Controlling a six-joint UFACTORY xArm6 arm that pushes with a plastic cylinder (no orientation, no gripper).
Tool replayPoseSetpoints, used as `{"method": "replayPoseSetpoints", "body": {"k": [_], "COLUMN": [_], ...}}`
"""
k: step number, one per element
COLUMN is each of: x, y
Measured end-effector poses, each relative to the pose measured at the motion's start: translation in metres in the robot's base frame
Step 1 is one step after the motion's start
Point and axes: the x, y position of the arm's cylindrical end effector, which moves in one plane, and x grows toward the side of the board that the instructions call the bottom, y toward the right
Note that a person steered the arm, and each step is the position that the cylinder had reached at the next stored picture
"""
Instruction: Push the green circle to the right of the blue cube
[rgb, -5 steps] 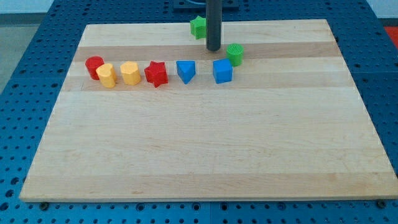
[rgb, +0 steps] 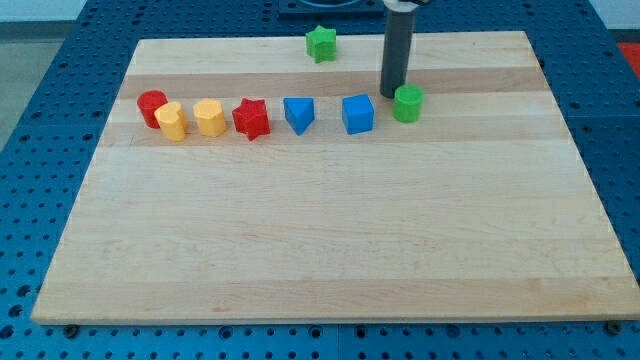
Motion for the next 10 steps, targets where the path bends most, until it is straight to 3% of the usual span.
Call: {"method": "replayPoseSetpoints", "body": {"k": [5,6,8,10], "x": [0.013,-0.007,-0.044,-0.126], "y": [0.002,-0.005,-0.129,-0.194]}}
